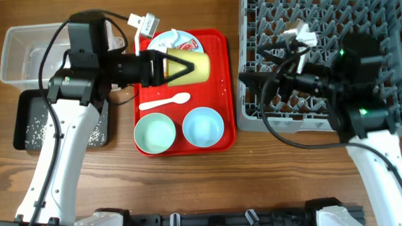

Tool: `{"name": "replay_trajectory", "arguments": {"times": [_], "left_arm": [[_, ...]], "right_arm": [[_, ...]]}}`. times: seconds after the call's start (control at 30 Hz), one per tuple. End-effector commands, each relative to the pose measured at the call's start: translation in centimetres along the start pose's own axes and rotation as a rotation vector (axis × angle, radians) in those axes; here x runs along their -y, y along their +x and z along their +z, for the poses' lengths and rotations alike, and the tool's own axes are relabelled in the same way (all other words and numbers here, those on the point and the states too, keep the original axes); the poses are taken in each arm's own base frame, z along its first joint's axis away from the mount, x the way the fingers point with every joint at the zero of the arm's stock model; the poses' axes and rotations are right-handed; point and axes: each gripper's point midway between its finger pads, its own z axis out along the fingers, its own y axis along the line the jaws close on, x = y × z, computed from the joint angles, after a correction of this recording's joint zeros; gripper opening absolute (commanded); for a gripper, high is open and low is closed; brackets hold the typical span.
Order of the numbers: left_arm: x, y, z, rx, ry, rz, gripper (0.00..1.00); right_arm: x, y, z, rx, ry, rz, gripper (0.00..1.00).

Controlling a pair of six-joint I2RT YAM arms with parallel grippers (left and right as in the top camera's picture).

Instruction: Sort waste into correct bins and load items into the dishwasher rack

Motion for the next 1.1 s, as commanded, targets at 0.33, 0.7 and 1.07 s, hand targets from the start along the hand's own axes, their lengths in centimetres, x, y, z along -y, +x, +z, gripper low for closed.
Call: {"name": "replay_trajectory", "arguments": {"times": [0.33, 0.7, 1.07], "left_arm": [[4.5, 1.3, 1.1, -0.112, 0.196, 0.031, 0.04], [4.3, 1.2, 1.3, -0.11, 0.194, 0.05, 0.14], [0.2, -0.9, 1.6, 0.012, -0.041, 0.034, 0.24]], "right_arm": [[-7.2, -0.4, 5.9, 0.022, -0.475, -0.155, 0.97], [-6.0, -1.0, 6.1, 0.04, -0.405, -0.132, 0.38], [8.3, -0.7, -1.9, 0.083, 0.054, 0.214, 0.44]]}}
